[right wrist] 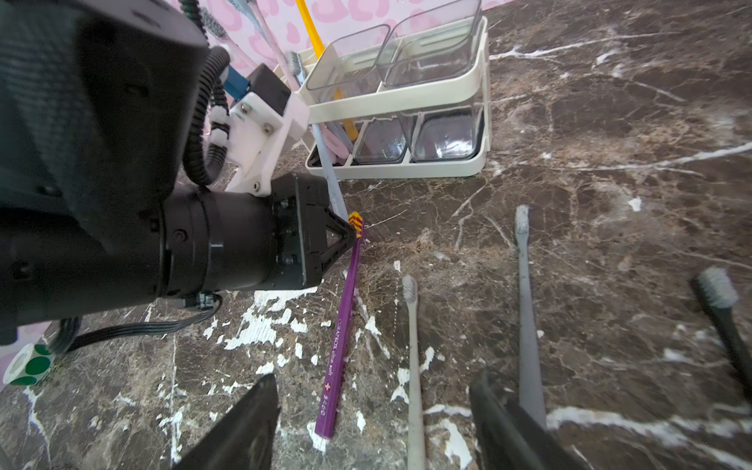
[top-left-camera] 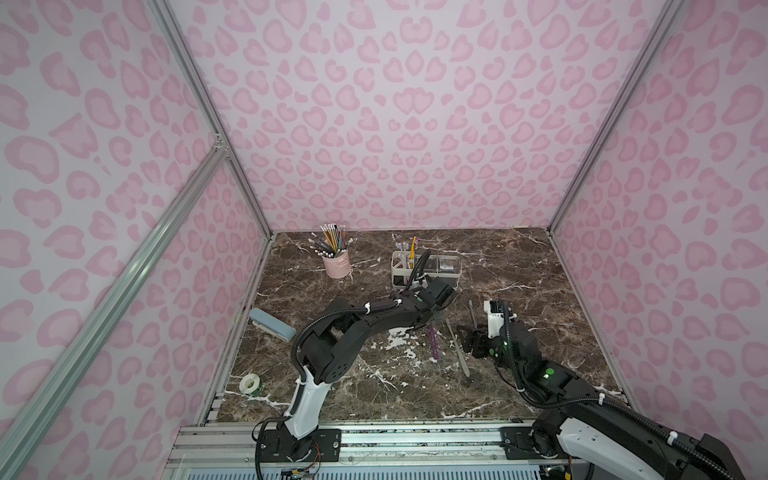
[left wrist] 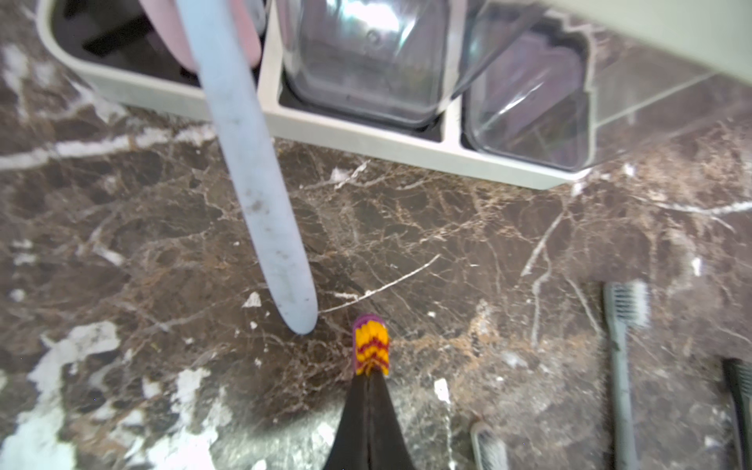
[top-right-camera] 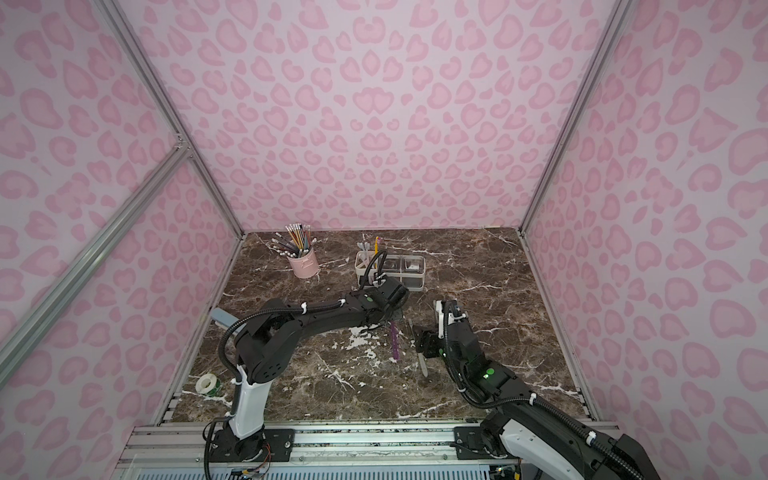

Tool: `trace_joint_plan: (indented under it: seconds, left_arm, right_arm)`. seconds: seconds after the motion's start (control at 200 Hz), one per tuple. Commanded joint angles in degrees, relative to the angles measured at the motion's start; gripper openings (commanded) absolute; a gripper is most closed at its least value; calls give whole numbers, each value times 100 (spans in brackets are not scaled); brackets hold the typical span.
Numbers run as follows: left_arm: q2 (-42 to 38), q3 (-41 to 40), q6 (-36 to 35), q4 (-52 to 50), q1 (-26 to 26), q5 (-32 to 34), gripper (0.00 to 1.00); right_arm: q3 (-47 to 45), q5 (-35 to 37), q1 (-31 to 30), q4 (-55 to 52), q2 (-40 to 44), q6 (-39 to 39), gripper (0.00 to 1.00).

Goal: Place the toothbrush into the toothbrush holder
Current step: Pick up the toothbrush from the center of the board.

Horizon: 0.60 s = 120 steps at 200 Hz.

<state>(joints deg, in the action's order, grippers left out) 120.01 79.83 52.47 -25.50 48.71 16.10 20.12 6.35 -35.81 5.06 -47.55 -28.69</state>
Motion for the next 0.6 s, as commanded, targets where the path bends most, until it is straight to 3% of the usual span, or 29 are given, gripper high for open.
trace_joint_plan:
  seconds: [0.0,0.22,0.37,0.595]
  left_arm:
    - [-25,69,-55,63,31,33,16]
    - [83,144,-89,0,30,59,17]
    - [194,346,-196,-144,18,241,29]
    - [527,828,-323,-351,-34,199,31]
  right_arm:
    - [28,-62,4,307,-18,-49,76]
    - [-16,-81,-4,319,26,-61,76]
    - [-39,-106,-4,320,68,-68,76]
    - [-102,-83,1,296,214,-59,77]
